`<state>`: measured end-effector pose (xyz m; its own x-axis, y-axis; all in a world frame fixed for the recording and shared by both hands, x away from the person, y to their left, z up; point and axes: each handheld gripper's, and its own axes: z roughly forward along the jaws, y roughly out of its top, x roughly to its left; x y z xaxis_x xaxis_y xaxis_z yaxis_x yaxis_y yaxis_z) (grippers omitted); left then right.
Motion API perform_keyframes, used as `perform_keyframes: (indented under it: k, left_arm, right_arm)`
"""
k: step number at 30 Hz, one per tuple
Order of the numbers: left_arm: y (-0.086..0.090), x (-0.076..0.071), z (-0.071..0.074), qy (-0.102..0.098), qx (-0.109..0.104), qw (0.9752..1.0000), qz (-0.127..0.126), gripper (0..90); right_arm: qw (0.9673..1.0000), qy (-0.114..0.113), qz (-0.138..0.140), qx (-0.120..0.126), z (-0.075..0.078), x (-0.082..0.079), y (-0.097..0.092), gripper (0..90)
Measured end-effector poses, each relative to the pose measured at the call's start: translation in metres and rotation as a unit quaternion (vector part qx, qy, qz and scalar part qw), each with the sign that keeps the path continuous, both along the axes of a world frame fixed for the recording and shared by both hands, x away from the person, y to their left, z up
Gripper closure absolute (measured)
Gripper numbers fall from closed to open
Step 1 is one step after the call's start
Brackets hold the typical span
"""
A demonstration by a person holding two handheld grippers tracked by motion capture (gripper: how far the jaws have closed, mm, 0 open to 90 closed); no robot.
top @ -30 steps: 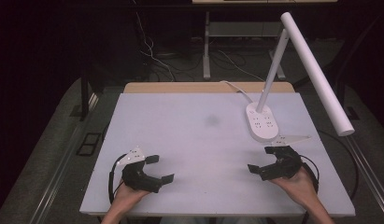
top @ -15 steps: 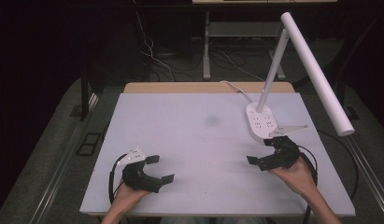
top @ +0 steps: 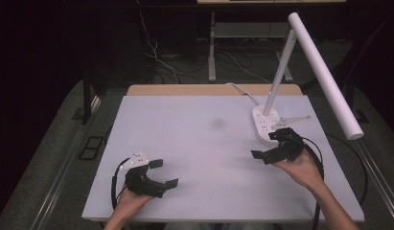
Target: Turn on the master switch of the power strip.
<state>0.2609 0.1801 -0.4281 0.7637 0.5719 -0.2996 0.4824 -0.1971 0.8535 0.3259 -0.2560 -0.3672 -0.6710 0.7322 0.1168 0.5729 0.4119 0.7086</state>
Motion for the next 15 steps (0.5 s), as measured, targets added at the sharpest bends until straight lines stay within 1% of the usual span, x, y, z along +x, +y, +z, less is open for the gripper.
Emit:
perform_keyframes:
  k: [1,3,9,11,15]
  left_arm:
    - [0.000,0.000,0.000,0.000,0.000,1.0000,0.000,0.0]
    - [0.000,0.000,0.000,0.000,0.000,1.0000,0.000,0.0]
    - [0.000,0.001,-0.001,0.001,0.005,1.0000,-0.003,0.0]
    - [0.000,0.001,-0.001,0.001,0.005,1.0000,-0.003,0.0]
    - [0.000,0.001,-0.001,0.001,0.005,1.0000,-0.003,0.0]
  right_arm:
    - [1.0000,0.000,0.000,0.000,0.000,0.000,0.000,0.2]
    - [1.0000,-0.002,0.000,-0.006,0.002,0.005,0.001,0.2]
    - [1.0000,-0.002,-0.004,-0.007,0.004,0.013,0.001,0.2]
    - [0.9999,-0.006,-0.003,-0.010,0.007,0.018,0.001,0.2]
    - [0.9999,-0.010,-0.002,-0.012,0.010,0.022,0.001,0.2]
